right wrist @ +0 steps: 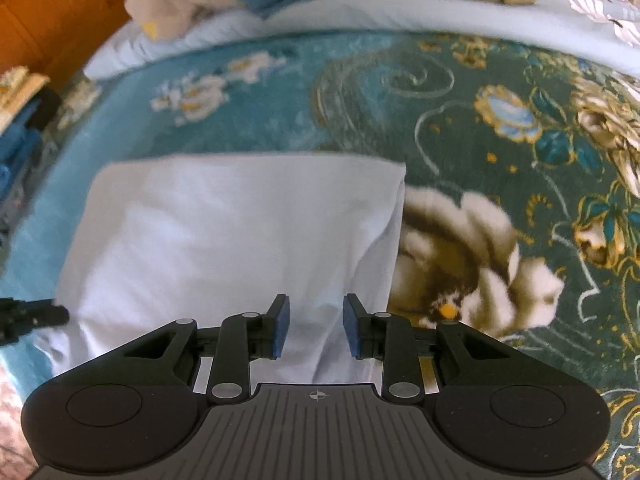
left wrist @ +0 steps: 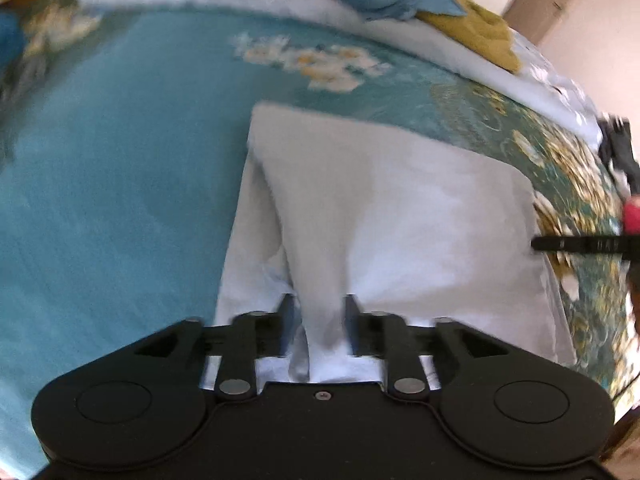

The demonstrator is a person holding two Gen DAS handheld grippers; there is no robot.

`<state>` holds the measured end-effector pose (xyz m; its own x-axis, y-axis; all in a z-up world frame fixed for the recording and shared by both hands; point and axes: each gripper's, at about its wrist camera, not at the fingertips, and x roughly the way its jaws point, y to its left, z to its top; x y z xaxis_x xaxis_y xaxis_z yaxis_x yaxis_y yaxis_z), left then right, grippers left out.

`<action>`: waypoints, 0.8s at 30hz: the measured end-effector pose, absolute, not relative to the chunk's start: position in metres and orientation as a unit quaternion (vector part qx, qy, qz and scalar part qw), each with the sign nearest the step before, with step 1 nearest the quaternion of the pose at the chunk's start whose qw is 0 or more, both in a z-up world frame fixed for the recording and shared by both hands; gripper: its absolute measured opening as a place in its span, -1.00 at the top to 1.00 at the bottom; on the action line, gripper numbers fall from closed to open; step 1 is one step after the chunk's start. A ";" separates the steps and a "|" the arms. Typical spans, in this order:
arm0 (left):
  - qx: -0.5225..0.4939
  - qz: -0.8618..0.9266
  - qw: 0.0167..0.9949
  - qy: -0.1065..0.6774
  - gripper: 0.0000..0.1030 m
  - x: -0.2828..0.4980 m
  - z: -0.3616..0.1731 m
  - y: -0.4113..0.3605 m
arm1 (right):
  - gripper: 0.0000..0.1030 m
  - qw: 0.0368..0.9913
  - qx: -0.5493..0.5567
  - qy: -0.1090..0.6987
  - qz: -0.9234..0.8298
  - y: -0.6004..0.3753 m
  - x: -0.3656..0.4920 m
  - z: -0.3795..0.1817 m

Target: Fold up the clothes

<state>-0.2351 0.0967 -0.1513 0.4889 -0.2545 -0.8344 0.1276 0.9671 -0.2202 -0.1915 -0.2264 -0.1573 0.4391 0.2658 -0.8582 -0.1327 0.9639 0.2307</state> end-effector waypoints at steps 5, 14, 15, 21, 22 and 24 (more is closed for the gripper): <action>-0.019 -0.109 0.889 0.445 0.12 -0.239 -0.117 0.081 | 0.37 0.843 0.094 0.515 0.125 -0.246 -0.200 -0.152; -0.113 -0.166 0.855 0.478 0.15 -0.212 -0.151 0.024 | 0.37 0.812 0.171 0.548 0.102 -0.282 -0.222 -0.184; -0.111 -0.166 0.852 0.483 0.21 -0.209 -0.155 0.019 | 0.37 0.810 0.179 0.548 0.104 -0.285 -0.223 -0.186; -0.124 -0.152 0.846 0.496 0.58 -0.190 -0.169 0.014 | 0.33 0.787 0.271 0.540 0.128 -0.305 -0.218 -0.199; -0.126 -0.148 0.845 0.499 0.69 -0.187 -0.172 0.015 | 0.33 0.781 0.288 0.538 0.135 -0.307 -0.216 -0.202; -0.126 -0.141 0.842 0.504 0.88 -0.183 -0.175 0.015 | 0.33 0.770 0.311 0.537 0.149 -0.307 -0.213 -0.207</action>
